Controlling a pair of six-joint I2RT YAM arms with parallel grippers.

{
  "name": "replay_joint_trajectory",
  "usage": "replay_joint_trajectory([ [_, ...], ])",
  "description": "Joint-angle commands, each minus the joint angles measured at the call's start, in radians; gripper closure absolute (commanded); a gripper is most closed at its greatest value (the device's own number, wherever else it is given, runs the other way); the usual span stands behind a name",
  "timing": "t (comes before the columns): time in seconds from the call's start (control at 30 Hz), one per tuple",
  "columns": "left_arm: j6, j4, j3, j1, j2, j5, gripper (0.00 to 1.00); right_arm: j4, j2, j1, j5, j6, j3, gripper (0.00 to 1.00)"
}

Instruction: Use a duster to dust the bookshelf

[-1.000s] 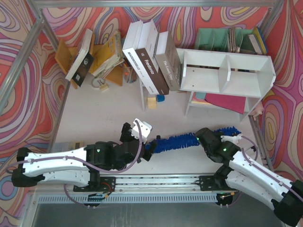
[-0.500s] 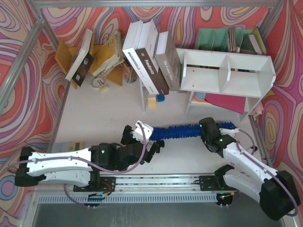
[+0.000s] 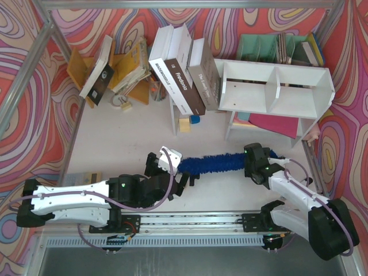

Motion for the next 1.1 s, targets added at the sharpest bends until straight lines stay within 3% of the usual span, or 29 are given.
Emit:
replay_joint_trajectory([
  [0.0,-0.050,-0.032,-0.014,0.004,-0.002,-0.079,0.02,0.007,-0.007,-0.019,0.006,-0.006,-0.006,0.24],
  [0.2,-0.079,-0.066,-0.001,0.016,-0.017,-0.131,0.02,-0.097,-0.010,-0.043,-0.006,-0.069,0.048,0.02],
  [0.43,-0.130,-0.128,0.042,0.053,-0.005,-0.163,0.02,-0.262,-0.007,-0.061,0.022,-0.179,0.155,0.01],
  [0.6,-0.177,-0.194,0.086,0.091,0.030,-0.204,0.02,-0.318,-0.038,-0.065,0.065,-0.344,0.225,0.01],
  [0.93,-0.323,-0.307,0.073,0.250,-0.040,-0.365,0.02,-0.016,-0.210,-0.064,-0.067,-1.173,0.211,0.01],
  [1.07,-0.292,-0.295,0.037,0.344,-0.075,-0.407,0.01,0.023,-0.274,-0.064,-0.122,-1.370,0.171,0.01],
])
